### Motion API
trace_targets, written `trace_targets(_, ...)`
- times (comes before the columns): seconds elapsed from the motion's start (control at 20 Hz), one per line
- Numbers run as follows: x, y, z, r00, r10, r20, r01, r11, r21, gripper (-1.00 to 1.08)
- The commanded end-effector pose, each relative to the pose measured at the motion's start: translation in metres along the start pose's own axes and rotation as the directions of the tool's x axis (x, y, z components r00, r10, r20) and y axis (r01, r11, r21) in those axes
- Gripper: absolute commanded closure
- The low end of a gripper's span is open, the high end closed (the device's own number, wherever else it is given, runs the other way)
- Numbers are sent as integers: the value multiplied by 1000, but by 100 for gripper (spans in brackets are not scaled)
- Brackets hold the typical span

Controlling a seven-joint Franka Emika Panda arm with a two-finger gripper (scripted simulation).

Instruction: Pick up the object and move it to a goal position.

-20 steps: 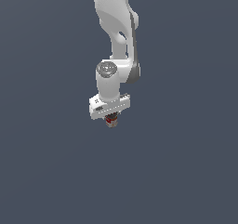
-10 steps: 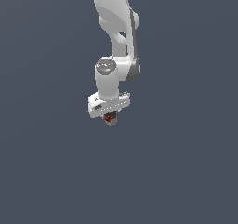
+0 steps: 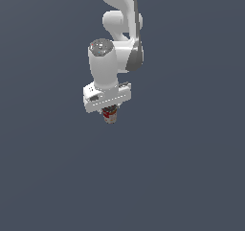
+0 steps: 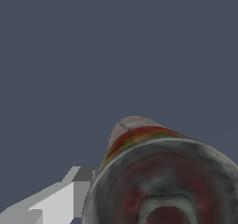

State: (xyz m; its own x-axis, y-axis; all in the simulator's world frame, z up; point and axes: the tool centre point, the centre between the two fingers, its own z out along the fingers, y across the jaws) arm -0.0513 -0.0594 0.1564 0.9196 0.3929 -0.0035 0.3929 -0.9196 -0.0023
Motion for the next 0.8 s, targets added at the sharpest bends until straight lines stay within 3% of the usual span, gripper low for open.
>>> trace_targets(0.0, -2, 6, -27, 1000, 0, -4, 0, 1000, -2, 108)
trace_targets(0.75, -14, 37, -166, 1000, -1, -4, 1, 1000, -2, 108)
